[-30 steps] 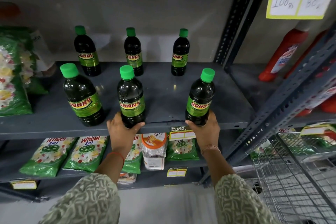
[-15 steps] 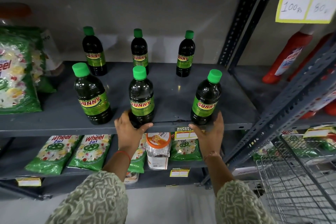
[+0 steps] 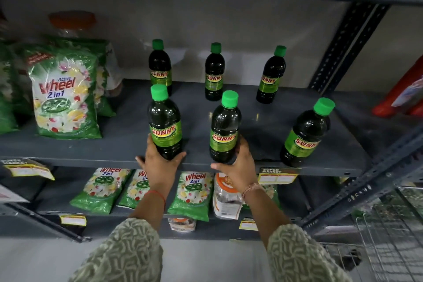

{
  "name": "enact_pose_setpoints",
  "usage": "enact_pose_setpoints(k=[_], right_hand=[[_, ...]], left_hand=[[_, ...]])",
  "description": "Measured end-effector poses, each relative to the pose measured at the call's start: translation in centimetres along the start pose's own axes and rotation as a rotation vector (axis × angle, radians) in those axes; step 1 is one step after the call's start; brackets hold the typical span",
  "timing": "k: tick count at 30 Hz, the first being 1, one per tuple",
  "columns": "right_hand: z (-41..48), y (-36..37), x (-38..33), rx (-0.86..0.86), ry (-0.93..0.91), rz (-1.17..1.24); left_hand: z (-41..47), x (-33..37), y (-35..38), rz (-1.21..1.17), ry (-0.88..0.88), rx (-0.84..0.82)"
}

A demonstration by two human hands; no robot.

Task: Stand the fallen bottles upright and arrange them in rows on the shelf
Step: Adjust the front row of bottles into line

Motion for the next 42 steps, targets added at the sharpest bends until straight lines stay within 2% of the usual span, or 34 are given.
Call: enact_pose_setpoints(k=[4, 11, 22, 32, 42], right_hand=[[0.3, -0.1, -0.3, 0.086, -0.016, -0.046], [0.3, 0.6, -0.9, 0.105, -0.062, -0.078], [0.1, 0.9, -0.9, 0.097, -0.042, -0.089], [-0.2, 1.0, -1.0, 0.088, -0.017, -0.103], [-0.2, 1.1, -0.6, 0.064, -0.011, -0.103]], left_hand=[[0.6, -0.6, -0.5, -0.012, 0.028, 0.025], [2.9, -2.5, -4.3, 0.053, 0.030, 0.075], [4.6, -5.4, -4.6, -0.017, 0.009, -0.074], [4.2, -4.9, -3.8, 0.099, 0.018, -0.136], [3.5, -3.9, -4.1, 0.091, -0.001, -0.164]])
Point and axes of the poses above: each hand's wrist, its own z-axis towards the middle knuckle, its own y-axis out of the palm, x = y × z, the point moved 9 cm from there along z, towards the middle knuckle, and after that the axes turned 2 degrees about z, right-handed, at the moved point
